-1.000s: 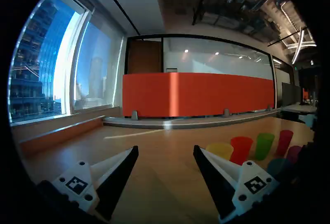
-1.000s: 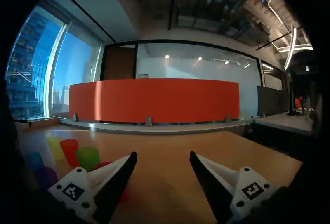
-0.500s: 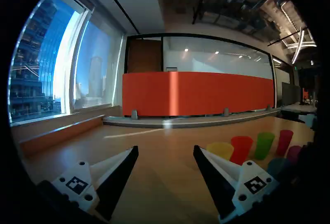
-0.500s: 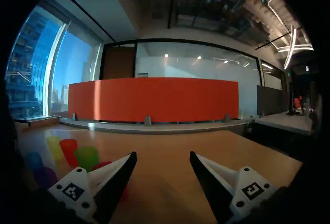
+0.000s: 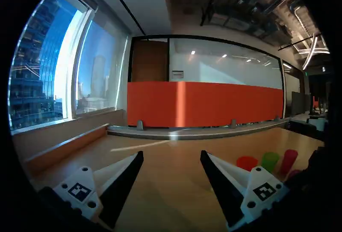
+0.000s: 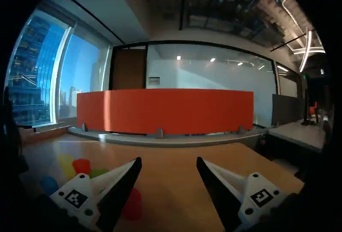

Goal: Pour water

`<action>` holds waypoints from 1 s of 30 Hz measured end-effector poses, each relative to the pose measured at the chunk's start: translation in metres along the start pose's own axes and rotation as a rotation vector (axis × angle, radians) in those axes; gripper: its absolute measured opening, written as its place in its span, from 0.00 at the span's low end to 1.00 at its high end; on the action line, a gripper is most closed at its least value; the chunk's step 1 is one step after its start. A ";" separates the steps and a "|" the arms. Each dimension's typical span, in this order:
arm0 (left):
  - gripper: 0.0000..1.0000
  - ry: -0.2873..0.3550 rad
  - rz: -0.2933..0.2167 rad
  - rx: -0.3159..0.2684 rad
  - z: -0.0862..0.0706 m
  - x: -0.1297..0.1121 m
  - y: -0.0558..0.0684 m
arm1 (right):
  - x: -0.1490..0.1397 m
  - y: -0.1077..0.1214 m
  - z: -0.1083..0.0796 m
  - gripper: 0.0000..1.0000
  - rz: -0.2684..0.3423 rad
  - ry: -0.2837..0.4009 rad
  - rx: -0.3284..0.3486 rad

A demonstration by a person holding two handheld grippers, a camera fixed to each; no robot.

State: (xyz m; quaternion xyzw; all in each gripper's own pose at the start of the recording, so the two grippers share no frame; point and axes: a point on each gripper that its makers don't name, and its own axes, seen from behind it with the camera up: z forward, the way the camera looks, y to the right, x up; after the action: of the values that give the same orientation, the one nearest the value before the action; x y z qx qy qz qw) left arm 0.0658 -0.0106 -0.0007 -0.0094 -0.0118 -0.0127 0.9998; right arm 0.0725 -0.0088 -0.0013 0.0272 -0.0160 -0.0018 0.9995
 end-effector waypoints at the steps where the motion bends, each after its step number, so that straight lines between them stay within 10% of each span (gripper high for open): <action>1: 0.99 0.000 -0.004 -0.004 0.000 0.005 0.000 | 0.004 0.000 0.000 0.99 -0.001 -0.006 0.002; 18: 0.99 0.021 0.031 -0.118 0.007 0.103 0.020 | 0.098 -0.011 0.004 0.99 -0.027 -0.018 0.058; 30: 0.99 0.015 0.054 -0.222 0.003 0.128 0.043 | 0.105 -0.032 0.000 0.99 0.020 -0.044 0.145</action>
State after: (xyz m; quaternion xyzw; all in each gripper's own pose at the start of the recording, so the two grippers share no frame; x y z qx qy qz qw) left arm 0.1947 0.0288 0.0046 -0.1204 -0.0025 0.0131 0.9926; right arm 0.1774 -0.0411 -0.0001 0.0995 -0.0384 0.0086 0.9943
